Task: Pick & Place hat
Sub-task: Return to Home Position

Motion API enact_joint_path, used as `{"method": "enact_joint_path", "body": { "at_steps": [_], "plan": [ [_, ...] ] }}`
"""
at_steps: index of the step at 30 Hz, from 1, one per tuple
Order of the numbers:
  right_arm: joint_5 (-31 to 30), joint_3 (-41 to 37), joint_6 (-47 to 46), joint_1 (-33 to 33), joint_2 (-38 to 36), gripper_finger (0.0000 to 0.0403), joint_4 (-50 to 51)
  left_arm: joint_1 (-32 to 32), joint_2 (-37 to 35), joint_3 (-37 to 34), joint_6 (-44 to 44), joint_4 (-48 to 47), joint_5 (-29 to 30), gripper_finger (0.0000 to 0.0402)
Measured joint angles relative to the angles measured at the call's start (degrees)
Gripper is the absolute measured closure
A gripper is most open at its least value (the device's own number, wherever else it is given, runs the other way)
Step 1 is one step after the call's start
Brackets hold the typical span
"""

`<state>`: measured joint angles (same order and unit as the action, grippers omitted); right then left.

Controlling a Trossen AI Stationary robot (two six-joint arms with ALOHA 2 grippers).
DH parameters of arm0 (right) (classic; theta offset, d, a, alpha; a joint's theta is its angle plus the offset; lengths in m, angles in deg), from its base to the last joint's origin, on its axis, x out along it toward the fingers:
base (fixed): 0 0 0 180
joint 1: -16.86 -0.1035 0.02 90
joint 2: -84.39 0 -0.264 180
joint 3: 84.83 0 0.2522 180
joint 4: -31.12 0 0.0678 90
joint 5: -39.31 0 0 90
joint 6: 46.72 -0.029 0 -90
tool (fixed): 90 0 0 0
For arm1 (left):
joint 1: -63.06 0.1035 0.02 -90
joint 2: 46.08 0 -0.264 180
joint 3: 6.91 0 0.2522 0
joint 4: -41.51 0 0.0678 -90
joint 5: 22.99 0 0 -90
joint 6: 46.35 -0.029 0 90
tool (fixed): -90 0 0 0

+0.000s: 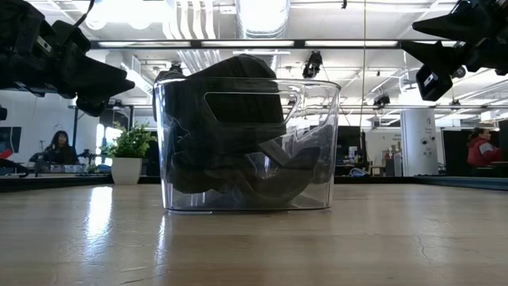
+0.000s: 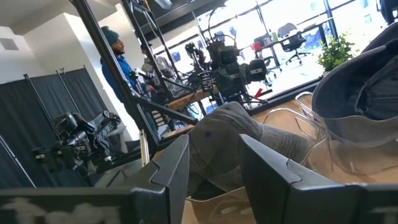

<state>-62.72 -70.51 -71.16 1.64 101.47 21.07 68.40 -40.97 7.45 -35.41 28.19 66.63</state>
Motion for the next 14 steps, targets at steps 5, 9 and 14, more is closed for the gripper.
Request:
{"method": "enact_joint_path", "body": {
  "at_steps": [5,9,14],
  "plan": [
    [0.0,0.0,0.0,0.0,0.0,0.0272,0.0,0.0,0.0,0.0,0.0,0.0,0.0,0.0274],
    [0.0,0.0,0.0,0.0,0.0,0.0277,0.0,0.0,0.0,0.0,0.0,0.0,0.0,0.0274],
    [0.0,0.0,0.0,0.0,0.0,0.0279,0.0,0.0,0.0,0.0,0.0,0.0,0.0,0.0274]
  ]
}}
